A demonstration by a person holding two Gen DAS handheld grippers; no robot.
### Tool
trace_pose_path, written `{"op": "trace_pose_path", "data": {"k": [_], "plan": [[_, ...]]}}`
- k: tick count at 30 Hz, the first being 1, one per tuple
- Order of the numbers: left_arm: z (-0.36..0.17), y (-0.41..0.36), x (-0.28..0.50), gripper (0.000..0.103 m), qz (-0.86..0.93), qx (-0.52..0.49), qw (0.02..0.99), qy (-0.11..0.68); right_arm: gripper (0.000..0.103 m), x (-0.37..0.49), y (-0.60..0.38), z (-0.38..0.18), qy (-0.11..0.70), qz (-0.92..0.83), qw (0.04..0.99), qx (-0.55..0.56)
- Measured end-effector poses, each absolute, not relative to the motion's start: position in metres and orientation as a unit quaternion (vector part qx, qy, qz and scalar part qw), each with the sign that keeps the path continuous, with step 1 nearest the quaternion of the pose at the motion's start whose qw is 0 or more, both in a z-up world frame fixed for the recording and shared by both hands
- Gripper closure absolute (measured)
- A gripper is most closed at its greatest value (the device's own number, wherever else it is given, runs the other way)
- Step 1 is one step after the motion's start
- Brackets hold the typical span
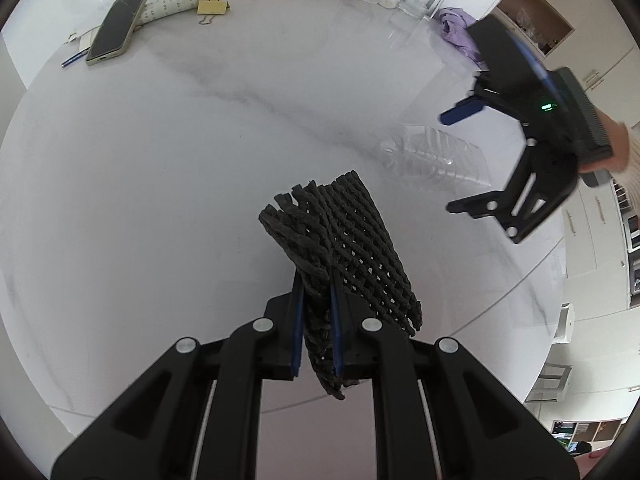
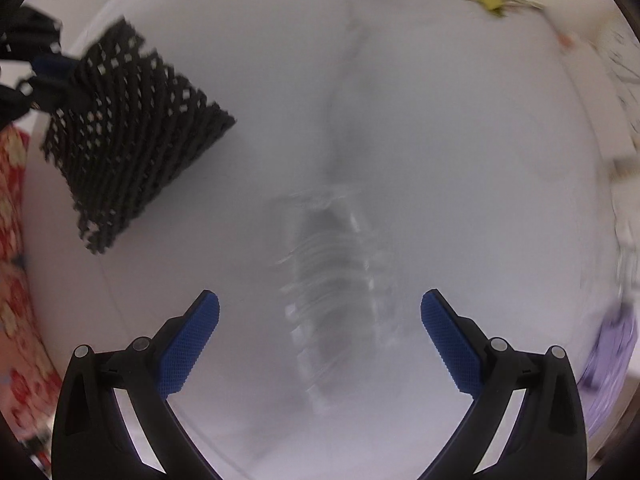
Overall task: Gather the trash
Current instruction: 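Grasp the clear plastic bottle with the right tool, then carry the mesh with left tool while right tool carries the bottle to the bin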
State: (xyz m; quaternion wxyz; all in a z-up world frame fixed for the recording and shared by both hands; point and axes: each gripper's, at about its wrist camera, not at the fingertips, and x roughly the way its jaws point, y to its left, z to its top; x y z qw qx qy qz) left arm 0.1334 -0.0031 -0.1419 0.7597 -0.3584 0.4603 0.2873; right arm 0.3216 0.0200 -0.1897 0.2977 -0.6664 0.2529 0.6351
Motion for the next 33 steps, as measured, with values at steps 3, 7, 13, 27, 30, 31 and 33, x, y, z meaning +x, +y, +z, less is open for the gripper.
{"op": "trace_pose_path", "data": {"k": [3, 7, 13, 27, 30, 31, 33], "plan": [[-0.144, 0.0, 0.14, 0.092, 0.287, -0.364, 0.757, 0.46, 0.015, 0.322, 0.031, -0.204, 0.248, 0.633, 0.265, -0.684], [-0.144, -0.002, 0.145, 0.092, 0.29, -0.362, 0.759, 0.458, 0.038, 0.326, 0.037, -0.21, 0.272, 0.625, 0.256, -0.685], [-0.131, -0.015, 0.155, 0.092, 0.282, -0.343, 0.772, 0.456, 0.039, 0.344, 0.025, -0.179, 0.326, 0.635, 0.339, -0.613], [-0.07, -0.189, 0.245, 0.092, 0.096, -0.195, 0.853, 0.475, 0.039, 0.409, -0.292, -0.109, 0.507, 0.496, 0.646, -0.282], [-0.065, -0.247, 0.263, 0.092, 0.041, -0.168, 0.859, 0.483, 0.038, 0.401, -0.384, -0.108, 0.533, 0.439, 0.698, -0.188], [-0.064, -0.268, 0.267, 0.092, 0.022, -0.159, 0.86, 0.485, 0.038, 0.398, -0.404, -0.109, 0.538, 0.423, 0.71, -0.166], [-0.064, -0.312, 0.276, 0.092, -0.018, -0.141, 0.86, 0.49, 0.038, 0.393, -0.46, -0.109, 0.545, 0.383, 0.738, -0.112]]}}
